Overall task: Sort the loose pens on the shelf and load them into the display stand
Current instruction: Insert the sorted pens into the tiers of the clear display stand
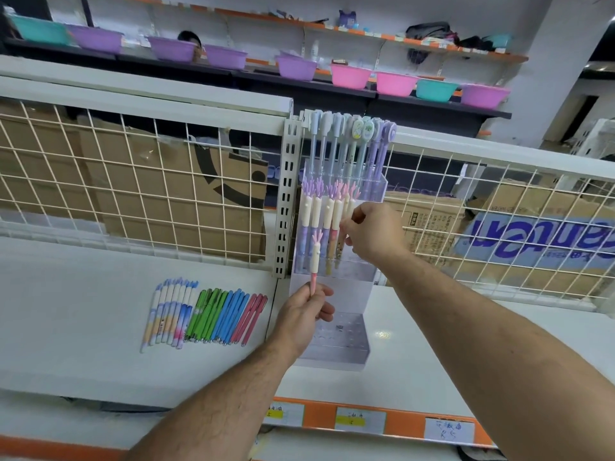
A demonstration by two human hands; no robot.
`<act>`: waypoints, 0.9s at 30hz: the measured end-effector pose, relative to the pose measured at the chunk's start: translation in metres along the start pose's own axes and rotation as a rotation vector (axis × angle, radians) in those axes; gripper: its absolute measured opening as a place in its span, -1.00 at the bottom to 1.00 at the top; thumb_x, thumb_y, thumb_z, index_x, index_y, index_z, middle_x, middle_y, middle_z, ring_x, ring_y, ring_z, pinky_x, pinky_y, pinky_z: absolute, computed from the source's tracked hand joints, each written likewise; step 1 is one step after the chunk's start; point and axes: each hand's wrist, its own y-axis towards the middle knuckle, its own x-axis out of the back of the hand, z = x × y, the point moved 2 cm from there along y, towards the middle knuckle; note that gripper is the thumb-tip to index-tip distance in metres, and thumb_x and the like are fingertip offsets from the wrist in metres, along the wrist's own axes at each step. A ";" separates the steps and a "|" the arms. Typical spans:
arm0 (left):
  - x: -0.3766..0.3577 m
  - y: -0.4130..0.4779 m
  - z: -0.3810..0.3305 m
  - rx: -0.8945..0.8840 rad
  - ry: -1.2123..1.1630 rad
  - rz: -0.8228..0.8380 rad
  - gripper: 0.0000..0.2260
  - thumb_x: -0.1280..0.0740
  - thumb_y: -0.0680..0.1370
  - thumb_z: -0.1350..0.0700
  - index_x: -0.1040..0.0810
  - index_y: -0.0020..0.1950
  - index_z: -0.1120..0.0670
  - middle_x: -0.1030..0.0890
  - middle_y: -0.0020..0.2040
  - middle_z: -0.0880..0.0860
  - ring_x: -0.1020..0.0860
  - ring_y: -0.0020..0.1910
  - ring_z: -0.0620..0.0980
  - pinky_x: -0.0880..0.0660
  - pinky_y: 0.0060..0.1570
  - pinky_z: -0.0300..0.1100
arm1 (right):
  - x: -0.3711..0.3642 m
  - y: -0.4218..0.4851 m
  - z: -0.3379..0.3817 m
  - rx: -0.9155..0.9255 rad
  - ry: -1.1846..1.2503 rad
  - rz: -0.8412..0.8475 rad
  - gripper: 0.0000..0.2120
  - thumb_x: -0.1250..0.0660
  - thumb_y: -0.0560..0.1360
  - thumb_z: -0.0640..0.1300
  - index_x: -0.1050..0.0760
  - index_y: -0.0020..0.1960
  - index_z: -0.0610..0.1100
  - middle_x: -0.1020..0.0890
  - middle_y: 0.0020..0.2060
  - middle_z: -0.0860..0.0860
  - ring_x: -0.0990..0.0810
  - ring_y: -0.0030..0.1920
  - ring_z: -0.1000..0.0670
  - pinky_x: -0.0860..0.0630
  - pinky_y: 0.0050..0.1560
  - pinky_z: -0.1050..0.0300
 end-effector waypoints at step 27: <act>0.003 0.003 -0.001 -0.099 0.478 0.077 -0.73 -0.49 0.49 0.07 -0.54 0.15 -0.08 -0.58 0.02 -0.13 -0.53 0.06 -0.19 -0.51 0.05 -0.22 | 0.014 -0.050 -0.008 0.088 0.171 0.153 -0.81 -0.40 0.58 -0.13 -0.54 -0.12 -0.25 -0.69 -0.25 -0.11 -0.70 -0.28 0.00 -0.66 -0.27 -0.07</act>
